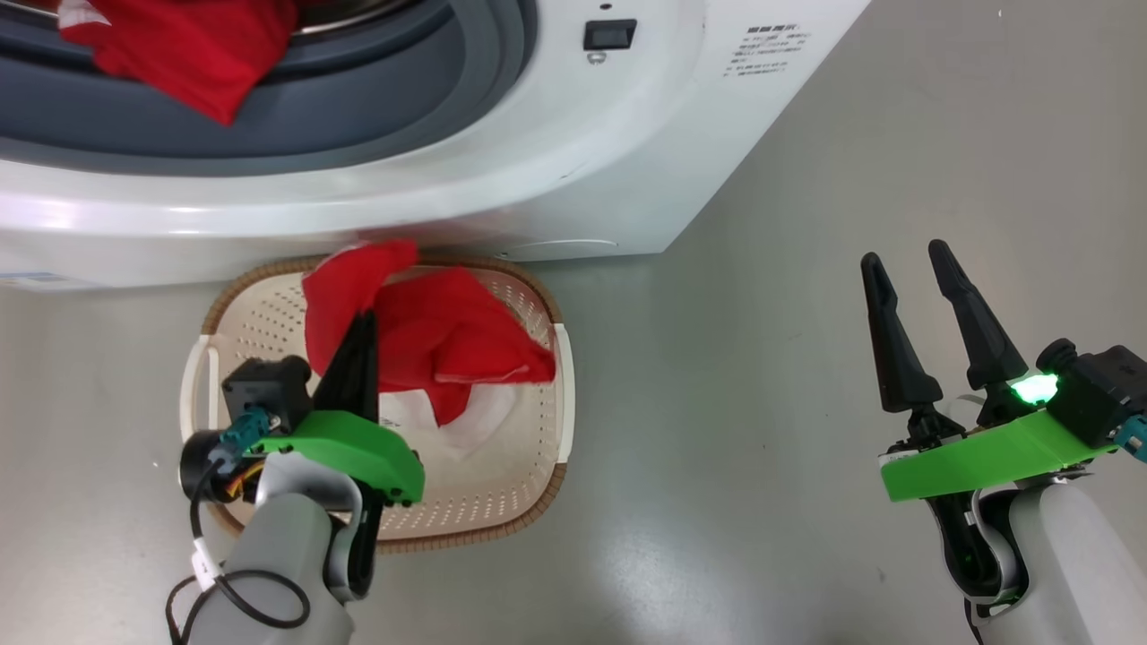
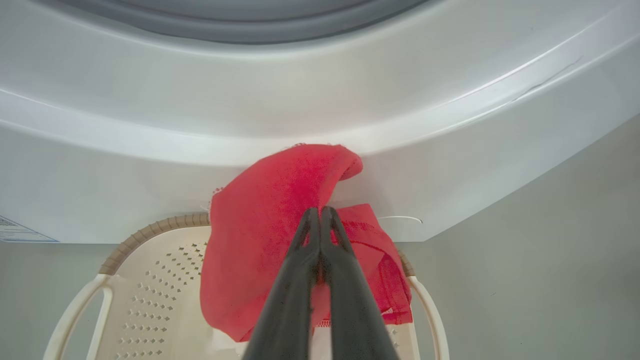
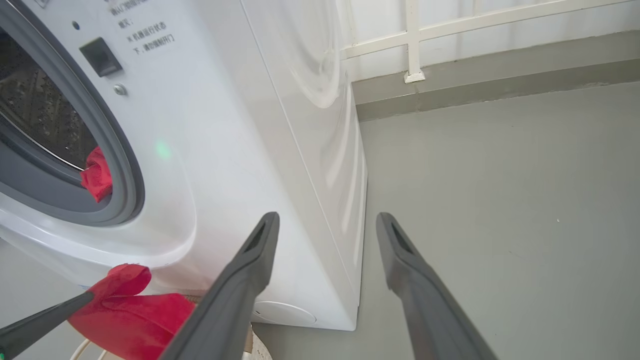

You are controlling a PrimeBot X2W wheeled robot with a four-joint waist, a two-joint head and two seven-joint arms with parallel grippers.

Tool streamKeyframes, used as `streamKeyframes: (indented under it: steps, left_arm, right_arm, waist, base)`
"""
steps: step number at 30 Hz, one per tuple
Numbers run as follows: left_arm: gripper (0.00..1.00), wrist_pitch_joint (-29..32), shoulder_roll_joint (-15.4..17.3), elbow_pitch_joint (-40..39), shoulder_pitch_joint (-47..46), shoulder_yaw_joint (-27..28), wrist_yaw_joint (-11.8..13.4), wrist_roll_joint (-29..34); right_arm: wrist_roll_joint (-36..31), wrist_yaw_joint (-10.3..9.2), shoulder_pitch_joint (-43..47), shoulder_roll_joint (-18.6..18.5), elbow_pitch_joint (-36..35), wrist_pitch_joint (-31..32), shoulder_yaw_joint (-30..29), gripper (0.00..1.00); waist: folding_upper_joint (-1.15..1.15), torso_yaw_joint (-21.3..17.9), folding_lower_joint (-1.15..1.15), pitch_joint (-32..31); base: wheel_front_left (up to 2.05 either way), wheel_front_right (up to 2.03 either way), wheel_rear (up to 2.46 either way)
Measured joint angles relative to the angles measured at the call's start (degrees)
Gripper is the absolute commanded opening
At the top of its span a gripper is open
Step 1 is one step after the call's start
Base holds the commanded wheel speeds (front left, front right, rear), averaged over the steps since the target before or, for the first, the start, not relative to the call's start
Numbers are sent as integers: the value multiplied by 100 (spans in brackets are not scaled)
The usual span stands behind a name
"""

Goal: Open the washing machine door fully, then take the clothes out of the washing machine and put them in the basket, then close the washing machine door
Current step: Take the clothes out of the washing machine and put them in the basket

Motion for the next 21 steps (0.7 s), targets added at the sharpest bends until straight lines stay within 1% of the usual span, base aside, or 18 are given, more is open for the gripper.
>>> streamKeyframes:
  steps: [11,21]
  left_arm:
    - [0,1,0,734,-67,82,-7,11]
    - [0,1,-4,1593,-480,214,-59,36]
  right_arm:
    - [0,0,-32,2,-9,1,1,100]
    - [3,1,-174,9,-31,0,7,100]
  waist:
    - [0,-106,0,219]
    - [0,-212,0,461]
  base:
    - [0,0,0]
    - [0,0,0]
